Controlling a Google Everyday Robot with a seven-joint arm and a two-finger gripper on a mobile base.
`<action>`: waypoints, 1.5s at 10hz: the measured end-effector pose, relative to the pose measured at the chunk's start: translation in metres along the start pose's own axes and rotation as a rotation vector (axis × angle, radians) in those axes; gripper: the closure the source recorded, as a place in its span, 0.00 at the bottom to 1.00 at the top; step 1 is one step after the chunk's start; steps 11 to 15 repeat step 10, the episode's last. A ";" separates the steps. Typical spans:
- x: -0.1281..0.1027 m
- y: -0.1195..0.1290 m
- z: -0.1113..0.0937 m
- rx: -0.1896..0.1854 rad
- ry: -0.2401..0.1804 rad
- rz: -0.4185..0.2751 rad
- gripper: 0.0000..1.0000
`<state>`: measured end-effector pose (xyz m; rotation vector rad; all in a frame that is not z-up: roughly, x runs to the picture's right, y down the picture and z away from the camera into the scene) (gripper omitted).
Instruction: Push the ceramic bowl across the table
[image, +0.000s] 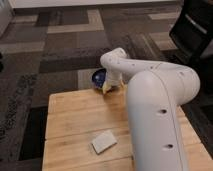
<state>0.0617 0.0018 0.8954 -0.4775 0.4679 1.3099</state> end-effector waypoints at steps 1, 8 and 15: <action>0.000 0.000 -0.001 0.001 -0.002 -0.001 0.35; 0.001 0.004 -0.004 -0.001 -0.008 -0.005 0.35; 0.001 0.004 -0.004 -0.002 -0.009 -0.005 0.35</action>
